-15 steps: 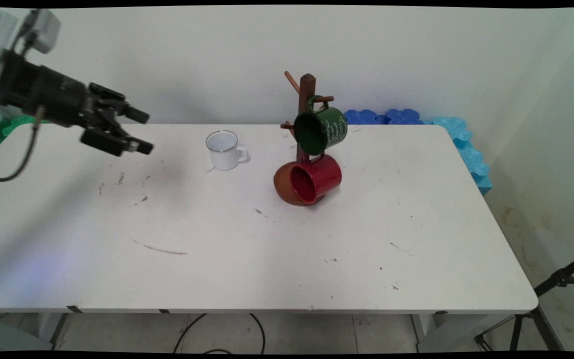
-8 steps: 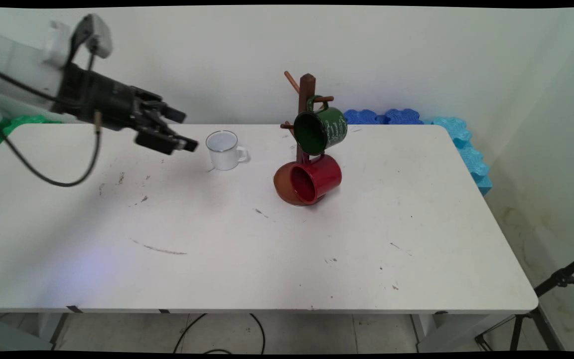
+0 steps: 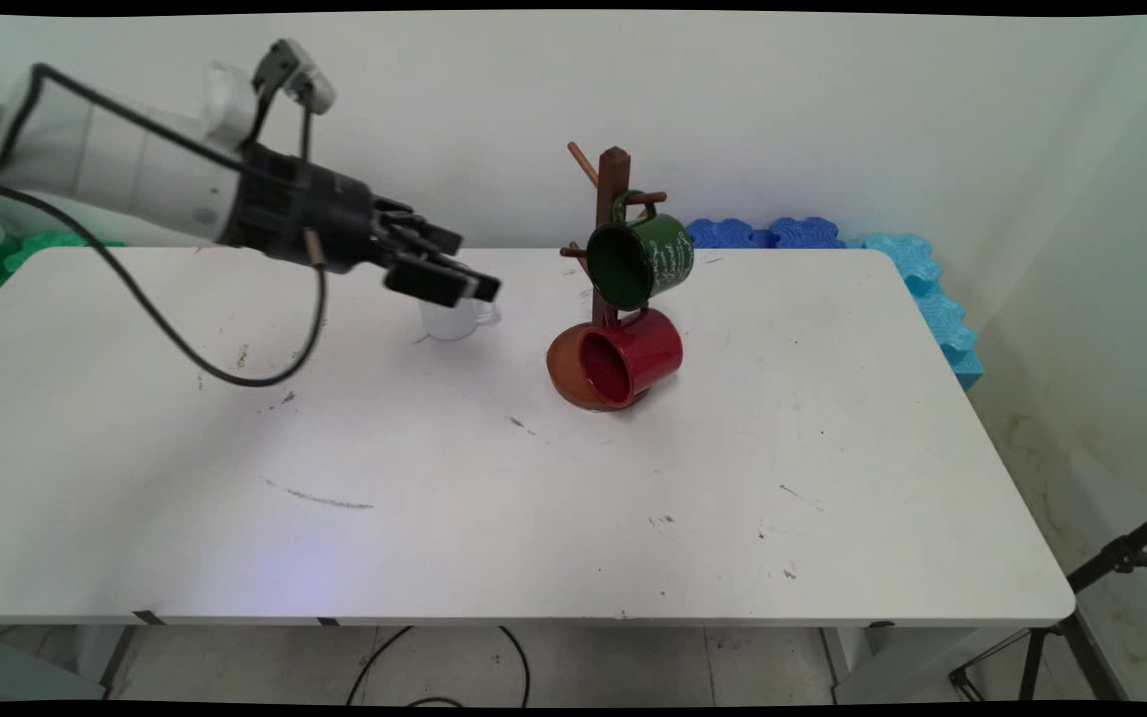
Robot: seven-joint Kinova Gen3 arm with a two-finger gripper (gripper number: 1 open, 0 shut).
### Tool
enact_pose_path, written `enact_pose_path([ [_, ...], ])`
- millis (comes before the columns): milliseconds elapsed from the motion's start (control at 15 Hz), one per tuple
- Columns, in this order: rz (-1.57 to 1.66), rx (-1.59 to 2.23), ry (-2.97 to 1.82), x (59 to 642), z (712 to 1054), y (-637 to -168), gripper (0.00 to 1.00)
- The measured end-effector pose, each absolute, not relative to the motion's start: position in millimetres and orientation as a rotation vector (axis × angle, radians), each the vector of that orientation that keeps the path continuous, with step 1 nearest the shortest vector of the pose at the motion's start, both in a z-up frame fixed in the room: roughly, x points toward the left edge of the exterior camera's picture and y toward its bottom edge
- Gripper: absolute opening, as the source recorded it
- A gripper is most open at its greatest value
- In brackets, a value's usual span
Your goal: Pick up the green mug from the rack
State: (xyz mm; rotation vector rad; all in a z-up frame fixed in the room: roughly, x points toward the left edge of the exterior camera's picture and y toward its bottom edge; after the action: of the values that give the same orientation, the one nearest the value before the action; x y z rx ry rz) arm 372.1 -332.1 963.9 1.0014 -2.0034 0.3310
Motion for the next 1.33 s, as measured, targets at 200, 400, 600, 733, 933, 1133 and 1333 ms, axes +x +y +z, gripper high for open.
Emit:
enact_pose_path([
  [200,0.302,1.022,-1.934,347,958,-335,1.0],
  [400,0.284,1.034,-1.875,326,950,-336,1.0],
  [600,0.279,1.042,-1.832,310,942,-337,1.0],
  [733,0.281,1.047,-1.809,302,937,-339,1.0],
  [933,0.29,1.061,-1.77,287,927,-344,1.0],
  [1133,0.299,1.072,-1.739,277,917,-348,1.0],
  [1333,0.303,1.079,-1.715,267,908,-351,1.0],
])
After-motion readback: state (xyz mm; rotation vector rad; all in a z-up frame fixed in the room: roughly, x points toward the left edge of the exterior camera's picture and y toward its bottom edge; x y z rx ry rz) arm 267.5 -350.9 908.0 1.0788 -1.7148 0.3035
